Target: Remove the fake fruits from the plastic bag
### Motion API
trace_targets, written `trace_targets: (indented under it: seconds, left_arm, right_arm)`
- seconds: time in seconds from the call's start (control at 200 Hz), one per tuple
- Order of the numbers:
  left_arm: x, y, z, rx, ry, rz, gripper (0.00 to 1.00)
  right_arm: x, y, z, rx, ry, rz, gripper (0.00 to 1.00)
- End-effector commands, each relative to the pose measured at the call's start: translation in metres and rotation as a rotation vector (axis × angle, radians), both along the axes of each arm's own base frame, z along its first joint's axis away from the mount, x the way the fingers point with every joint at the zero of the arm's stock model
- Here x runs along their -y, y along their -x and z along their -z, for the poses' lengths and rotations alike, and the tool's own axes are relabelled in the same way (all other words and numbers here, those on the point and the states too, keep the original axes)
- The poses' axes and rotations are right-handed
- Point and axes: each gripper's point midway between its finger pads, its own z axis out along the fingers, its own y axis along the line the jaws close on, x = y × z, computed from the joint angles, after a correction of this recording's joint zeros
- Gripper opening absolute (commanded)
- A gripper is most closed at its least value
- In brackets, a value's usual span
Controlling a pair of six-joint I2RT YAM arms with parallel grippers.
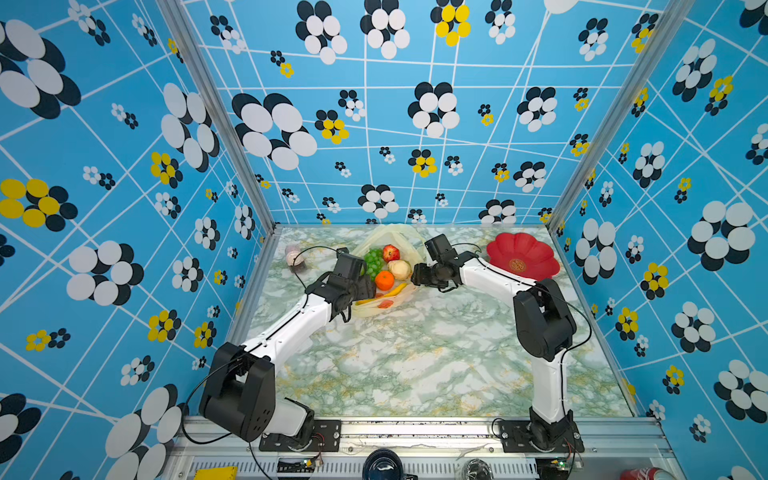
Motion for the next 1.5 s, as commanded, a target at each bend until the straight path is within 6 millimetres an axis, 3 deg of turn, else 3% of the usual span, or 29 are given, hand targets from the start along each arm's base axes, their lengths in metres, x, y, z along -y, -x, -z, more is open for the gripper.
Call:
trace_targets:
  seconds: [0.0,0.02,0.04,0.135,0.295,0.5,0.585,0.685,0.75,0.765,0.835,0.905,0.985,1.095,1.195,1.21,1.26,1.409,1.419,1.494]
  left_arm:
    - [-0.023,-0.003,0.019,-0.120,-0.213,-0.052,0.84]
    - [-0.024,-0.006,0.020,-0.127,-0.230,-0.056,0.84]
    - [-0.025,-0.010,0.021,-0.135,-0.248,-0.064,0.85]
    - [-0.029,-0.024,0.031,-0.169,-0.315,-0.080,0.90]
    - [-0.038,-0.045,0.051,-0.236,-0.398,-0.112,0.88]
    - [-0.064,-0.053,0.057,-0.235,-0.371,-0.197,0.60]
    - [-0.074,-0.049,0.059,-0.233,-0.337,-0.221,0.46]
    - [-0.090,-0.042,0.074,-0.272,-0.316,-0.254,0.29]
    - [-0.098,-0.037,0.069,-0.251,-0.279,-0.275,0.19]
    - [-0.100,-0.035,0.068,-0.247,-0.272,-0.281,0.17]
    - [-0.106,-0.030,0.066,-0.225,-0.233,-0.301,0.06]
    - [-0.105,-0.029,0.059,-0.174,-0.189,-0.293,0.00]
    - [-0.097,-0.029,0.050,-0.131,-0.144,-0.270,0.00]
    - [-0.070,-0.033,0.039,-0.076,-0.072,-0.181,0.00]
    - [-0.041,-0.034,0.030,-0.041,-0.057,-0.100,0.00]
    - [-0.037,-0.034,0.029,-0.038,-0.056,-0.093,0.00]
    - [-0.028,-0.034,0.028,-0.031,-0.045,-0.066,0.00]
    - [-0.022,-0.028,0.031,-0.010,-0.037,-0.037,0.00]
    - [-0.023,-0.028,0.031,-0.008,-0.038,-0.037,0.00]
    - [-0.028,-0.026,0.030,0.011,-0.051,-0.047,0.00]
  right_arm:
    - [-0.010,0.000,0.014,-0.031,-0.025,0.008,0.63]
    - [-0.010,0.000,0.015,-0.032,-0.024,0.007,0.63]
    - [-0.016,-0.007,0.003,-0.007,-0.039,0.005,0.64]
    - [-0.018,-0.005,0.003,-0.007,-0.039,0.001,0.63]
    - [-0.019,-0.002,0.005,-0.009,-0.033,-0.009,0.60]
    - [-0.012,-0.003,0.010,0.000,0.005,-0.008,0.45]
    - [-0.009,-0.006,0.015,0.005,0.039,-0.006,0.37]
    - [-0.005,-0.012,0.019,0.010,0.071,-0.004,0.32]
    - [-0.003,-0.020,0.014,0.022,0.076,-0.002,0.30]
    - [-0.002,-0.021,0.026,0.003,0.089,-0.003,0.30]
    - [0.000,-0.029,0.028,0.005,0.110,-0.003,0.29]
    - [-0.001,-0.035,0.027,0.004,0.121,-0.017,0.28]
    - [-0.005,-0.038,0.020,0.009,0.114,-0.032,0.27]
    - [-0.007,-0.037,0.004,0.029,0.096,-0.039,0.34]
    - [-0.005,-0.030,-0.012,0.039,0.085,-0.049,0.49]
    - [-0.004,-0.028,-0.025,0.058,0.074,-0.050,0.51]
    - [0.000,-0.021,-0.039,0.072,0.067,-0.052,0.59]
    - [0.021,0.010,-0.075,0.118,0.056,-0.050,0.74]
    - [0.025,0.015,-0.068,0.102,0.065,-0.051,0.74]
    - [0.046,0.034,-0.075,0.111,0.076,-0.027,0.76]
